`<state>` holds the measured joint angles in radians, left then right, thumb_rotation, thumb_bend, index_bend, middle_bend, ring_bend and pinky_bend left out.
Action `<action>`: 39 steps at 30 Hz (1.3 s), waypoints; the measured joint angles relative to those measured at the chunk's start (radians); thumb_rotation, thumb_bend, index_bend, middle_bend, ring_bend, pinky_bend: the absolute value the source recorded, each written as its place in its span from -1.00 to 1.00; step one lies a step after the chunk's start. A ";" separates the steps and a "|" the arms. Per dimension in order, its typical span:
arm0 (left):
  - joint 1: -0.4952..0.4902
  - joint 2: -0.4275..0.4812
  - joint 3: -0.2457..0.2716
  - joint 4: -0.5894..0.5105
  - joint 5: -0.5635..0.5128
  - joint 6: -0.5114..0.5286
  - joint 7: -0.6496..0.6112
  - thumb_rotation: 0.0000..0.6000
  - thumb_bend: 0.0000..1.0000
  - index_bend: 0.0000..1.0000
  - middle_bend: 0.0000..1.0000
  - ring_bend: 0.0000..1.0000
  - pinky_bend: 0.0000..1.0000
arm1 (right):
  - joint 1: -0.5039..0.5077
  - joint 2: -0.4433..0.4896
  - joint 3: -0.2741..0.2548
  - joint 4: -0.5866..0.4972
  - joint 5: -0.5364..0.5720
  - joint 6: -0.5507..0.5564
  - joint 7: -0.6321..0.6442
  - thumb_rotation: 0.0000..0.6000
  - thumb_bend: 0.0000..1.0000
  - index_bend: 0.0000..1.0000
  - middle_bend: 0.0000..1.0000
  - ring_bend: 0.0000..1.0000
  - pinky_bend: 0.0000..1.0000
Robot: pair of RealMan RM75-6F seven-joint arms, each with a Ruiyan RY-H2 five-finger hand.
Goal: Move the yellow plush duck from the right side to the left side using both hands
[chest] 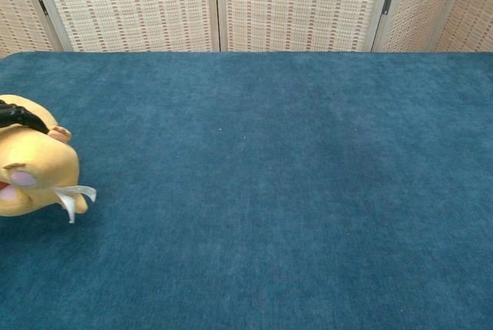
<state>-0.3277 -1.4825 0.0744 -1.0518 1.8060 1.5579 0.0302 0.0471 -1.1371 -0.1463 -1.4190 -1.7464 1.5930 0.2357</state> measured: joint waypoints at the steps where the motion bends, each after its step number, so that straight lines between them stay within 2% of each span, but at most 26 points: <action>1: 0.004 -0.001 0.001 0.024 -0.004 0.003 -0.017 1.00 0.35 0.47 0.63 0.38 0.99 | 0.000 0.001 0.000 -0.009 -0.002 -0.003 -0.011 1.00 -0.82 -1.00 -1.00 -1.00 -1.00; 6: 0.037 -0.014 0.013 0.197 -0.043 -0.001 -0.154 1.00 0.27 0.44 0.62 0.38 0.94 | 0.002 -0.003 -0.002 -0.086 -0.013 -0.030 -0.114 1.00 -0.82 -1.00 -1.00 -1.00 -1.00; 11: 0.068 -0.053 0.038 0.373 -0.057 -0.001 -0.370 1.00 0.01 0.29 0.50 0.36 0.91 | 0.008 -0.014 0.005 -0.165 -0.010 -0.073 -0.216 1.00 -0.82 -1.00 -1.00 -1.00 -1.00; 16: 0.082 -0.113 0.063 0.449 -0.052 0.010 -0.518 1.00 -0.20 -0.06 0.25 0.27 0.77 | 0.013 -0.027 0.011 -0.194 -0.010 -0.098 -0.263 1.00 -0.82 -1.00 -1.00 -1.00 -1.00; 18: 0.082 -0.137 0.070 0.459 -0.048 0.015 -0.541 1.00 -0.26 -0.28 0.04 0.11 0.57 | 0.013 -0.033 0.012 -0.196 -0.012 -0.101 -0.266 1.00 -0.81 -1.00 -1.00 -1.00 -1.00; 19: 0.081 -0.141 0.071 0.458 -0.047 0.014 -0.547 1.00 -0.30 -0.45 -0.11 -0.04 0.41 | 0.013 -0.035 0.012 -0.195 -0.013 -0.101 -0.266 1.00 -0.80 -1.00 -1.00 -1.00 -1.00; 20: 0.078 -0.143 0.072 0.455 -0.047 0.012 -0.559 1.00 -0.32 -0.57 -0.21 -0.15 0.32 | 0.012 -0.036 0.011 -0.193 -0.015 -0.100 -0.265 1.00 -0.80 -1.00 -1.00 -1.00 -1.00; 22: 0.074 -0.143 0.073 0.444 -0.050 -0.003 -0.573 1.00 -0.39 -0.90 -0.59 -0.52 0.03 | 0.009 -0.038 0.010 -0.188 -0.019 -0.096 -0.259 1.00 -0.79 -1.00 -1.00 -1.00 -1.00; 24: 0.068 -0.135 0.074 0.418 -0.056 -0.035 -0.573 1.00 -0.45 -1.00 -0.90 -0.85 -0.26 | 0.006 -0.040 0.008 -0.180 -0.023 -0.091 -0.252 1.00 -0.78 -1.00 -1.00 -1.00 -1.00; 25: 0.066 -0.129 0.075 0.402 -0.059 -0.048 -0.571 1.00 -0.47 -1.00 -0.98 -0.95 -0.39 | 0.005 -0.040 0.007 -0.177 -0.024 -0.090 -0.248 1.00 -0.78 -1.00 -1.00 -1.00 -1.00; 27: 0.061 -0.110 0.072 0.352 -0.066 -0.063 -0.562 1.00 -0.49 -1.00 -1.00 -1.00 -0.50 | 0.002 -0.040 0.005 -0.170 -0.027 -0.085 -0.238 1.00 -0.78 -1.00 -1.00 -1.00 -1.00; 30: 0.061 -0.080 0.064 0.269 -0.075 -0.054 -0.545 1.00 -0.49 -1.00 -1.00 -1.00 -0.58 | -0.002 -0.039 0.004 -0.160 -0.031 -0.076 -0.223 1.00 -0.78 -1.00 -1.00 -1.00 -1.00; 39: 0.090 0.060 0.071 -0.022 -0.066 0.011 -0.420 1.00 -0.50 -1.00 -1.00 -1.00 -0.68 | -0.006 -0.033 0.005 -0.134 -0.057 -0.037 -0.167 1.00 -0.78 -1.00 -1.00 -1.00 -1.00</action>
<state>-0.2381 -1.4221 0.1457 -1.0738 1.7399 1.5686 -0.3894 0.0410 -1.1699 -0.1409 -1.5530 -1.8032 1.5555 0.0687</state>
